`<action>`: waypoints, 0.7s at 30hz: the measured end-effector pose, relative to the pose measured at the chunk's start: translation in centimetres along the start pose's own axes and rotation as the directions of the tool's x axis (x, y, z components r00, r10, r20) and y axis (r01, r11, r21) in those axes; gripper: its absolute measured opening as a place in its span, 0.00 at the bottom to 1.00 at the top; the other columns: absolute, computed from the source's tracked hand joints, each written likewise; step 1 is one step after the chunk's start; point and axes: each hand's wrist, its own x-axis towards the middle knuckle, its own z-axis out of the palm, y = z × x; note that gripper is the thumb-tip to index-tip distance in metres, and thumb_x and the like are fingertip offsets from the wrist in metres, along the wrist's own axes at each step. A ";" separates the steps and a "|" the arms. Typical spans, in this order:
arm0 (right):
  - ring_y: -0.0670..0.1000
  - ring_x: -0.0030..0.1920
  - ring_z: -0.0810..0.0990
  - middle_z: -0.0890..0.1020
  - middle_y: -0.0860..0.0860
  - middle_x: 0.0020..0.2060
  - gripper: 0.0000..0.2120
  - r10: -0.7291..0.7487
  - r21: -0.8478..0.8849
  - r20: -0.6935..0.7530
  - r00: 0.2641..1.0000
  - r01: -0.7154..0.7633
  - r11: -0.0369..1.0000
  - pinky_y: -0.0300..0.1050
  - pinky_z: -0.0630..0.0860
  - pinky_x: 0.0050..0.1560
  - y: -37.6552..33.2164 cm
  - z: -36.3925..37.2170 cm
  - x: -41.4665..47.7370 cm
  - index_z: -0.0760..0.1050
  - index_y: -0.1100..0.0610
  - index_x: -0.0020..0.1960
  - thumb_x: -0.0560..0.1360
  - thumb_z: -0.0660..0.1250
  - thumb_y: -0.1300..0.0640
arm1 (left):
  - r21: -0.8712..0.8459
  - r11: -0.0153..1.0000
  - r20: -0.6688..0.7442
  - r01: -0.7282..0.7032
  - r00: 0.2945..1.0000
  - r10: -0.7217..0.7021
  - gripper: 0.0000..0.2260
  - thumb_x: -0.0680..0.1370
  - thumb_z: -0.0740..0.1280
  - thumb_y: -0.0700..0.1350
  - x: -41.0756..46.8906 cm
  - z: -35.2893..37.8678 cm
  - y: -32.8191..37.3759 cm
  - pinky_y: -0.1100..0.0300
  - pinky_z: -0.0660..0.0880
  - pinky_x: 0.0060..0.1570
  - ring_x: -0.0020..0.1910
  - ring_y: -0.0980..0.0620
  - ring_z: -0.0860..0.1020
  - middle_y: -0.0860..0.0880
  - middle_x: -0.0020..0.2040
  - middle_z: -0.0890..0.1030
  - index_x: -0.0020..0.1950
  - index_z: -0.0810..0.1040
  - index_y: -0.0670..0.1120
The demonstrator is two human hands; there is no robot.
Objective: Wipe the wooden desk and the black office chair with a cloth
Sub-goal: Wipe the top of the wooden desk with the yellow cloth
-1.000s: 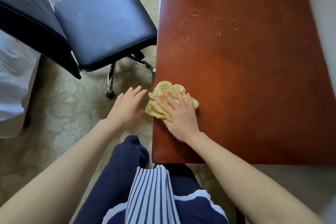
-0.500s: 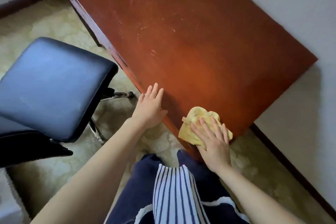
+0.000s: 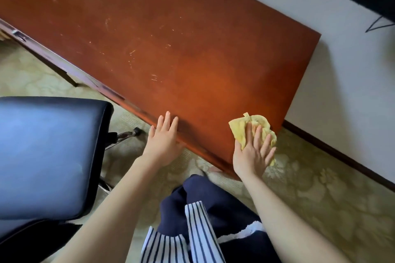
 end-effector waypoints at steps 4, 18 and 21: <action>0.56 0.75 0.35 0.39 0.47 0.77 0.29 0.123 0.007 0.003 0.992 -0.123 0.992 0.58 0.32 0.71 -1.7 -1.0 4.0 0.35 0.42 0.75 0.80 0.45 0.39 | -0.010 0.999 -0.012 0.035 0.999 -0.035 0.36 0.79 0.60 0.55 0.9 -1.0 -1.6 0.45 0.47 0.73 0.77 0.44 0.40 0.44 0.78 0.38 0.78 0.42 0.44; 0.58 0.75 0.34 0.39 0.47 0.77 0.28 0.000 -0.052 0.047 0.999 0.002 0.999 0.59 0.32 0.71 -14.4 -5.6 23.2 0.38 0.42 0.76 0.80 0.45 0.40 | 0.059 0.968 -0.118 0.246 0.964 -0.238 0.45 0.75 0.65 0.61 7.7 -7.6 -9.7 0.42 0.49 0.73 0.77 0.45 0.41 0.44 0.78 0.39 0.78 0.42 0.41; 0.58 0.75 0.35 0.40 0.47 0.77 0.28 -0.062 -0.065 0.054 0.997 0.065 0.996 0.59 0.32 0.71 -17.9 -5.3 24.6 0.38 0.42 0.76 0.80 0.44 0.39 | 0.112 0.951 -0.108 0.287 0.955 -0.275 0.45 0.74 0.63 0.64 8.8 -8.2 -10.6 0.38 0.46 0.70 0.77 0.47 0.40 0.45 0.78 0.39 0.77 0.42 0.43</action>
